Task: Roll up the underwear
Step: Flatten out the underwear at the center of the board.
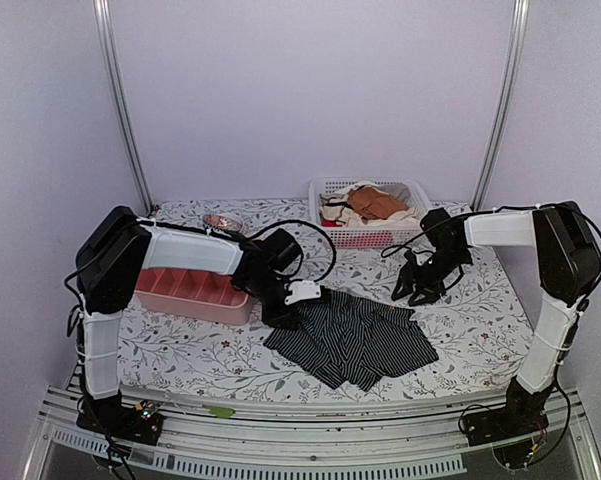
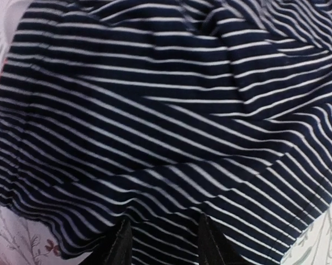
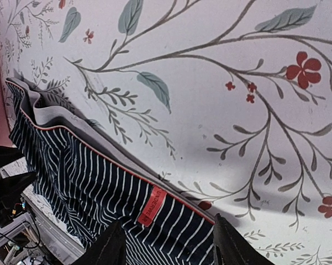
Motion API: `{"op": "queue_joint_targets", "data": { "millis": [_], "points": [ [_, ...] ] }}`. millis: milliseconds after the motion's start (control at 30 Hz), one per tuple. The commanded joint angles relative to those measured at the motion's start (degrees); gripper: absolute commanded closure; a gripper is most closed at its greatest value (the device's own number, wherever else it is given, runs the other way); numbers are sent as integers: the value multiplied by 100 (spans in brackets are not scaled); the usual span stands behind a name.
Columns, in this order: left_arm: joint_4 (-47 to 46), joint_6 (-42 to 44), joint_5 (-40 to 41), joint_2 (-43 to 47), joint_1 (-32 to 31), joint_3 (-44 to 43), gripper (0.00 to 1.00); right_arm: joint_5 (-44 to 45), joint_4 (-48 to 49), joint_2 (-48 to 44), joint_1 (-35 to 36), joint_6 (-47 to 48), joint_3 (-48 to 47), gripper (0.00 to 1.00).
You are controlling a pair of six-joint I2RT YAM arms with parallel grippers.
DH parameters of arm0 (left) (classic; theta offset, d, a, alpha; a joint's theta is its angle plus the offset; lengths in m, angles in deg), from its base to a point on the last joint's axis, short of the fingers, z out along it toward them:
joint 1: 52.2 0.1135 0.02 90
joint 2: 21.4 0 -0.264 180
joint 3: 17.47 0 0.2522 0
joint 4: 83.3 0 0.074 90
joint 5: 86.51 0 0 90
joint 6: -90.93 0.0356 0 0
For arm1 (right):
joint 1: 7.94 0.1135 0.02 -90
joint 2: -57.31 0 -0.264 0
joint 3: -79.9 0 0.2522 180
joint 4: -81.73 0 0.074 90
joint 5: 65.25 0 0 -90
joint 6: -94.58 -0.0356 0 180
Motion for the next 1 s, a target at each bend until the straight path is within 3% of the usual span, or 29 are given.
{"op": "queue_joint_targets", "data": {
  "millis": [0,167,333,600,733,967],
  "points": [
    [367,312,1084,-406,689,-208,61,247,-158,307,-8,261,-412,47],
    [426,654,1481,-223,993,-495,59,141,-248,364,-4,517,-583,50],
    [694,758,502,196,763,-468,51,-345,-263,513,2,723,-591,56],
    [774,323,-579,427,449,-376,50,-467,-312,720,250,1003,-584,60],
    [726,197,-1043,450,275,-317,49,59,-418,952,420,1160,-624,64],
    [403,112,-1222,372,-80,-354,50,2000,-823,1114,405,1246,-633,72]
  ]
}}
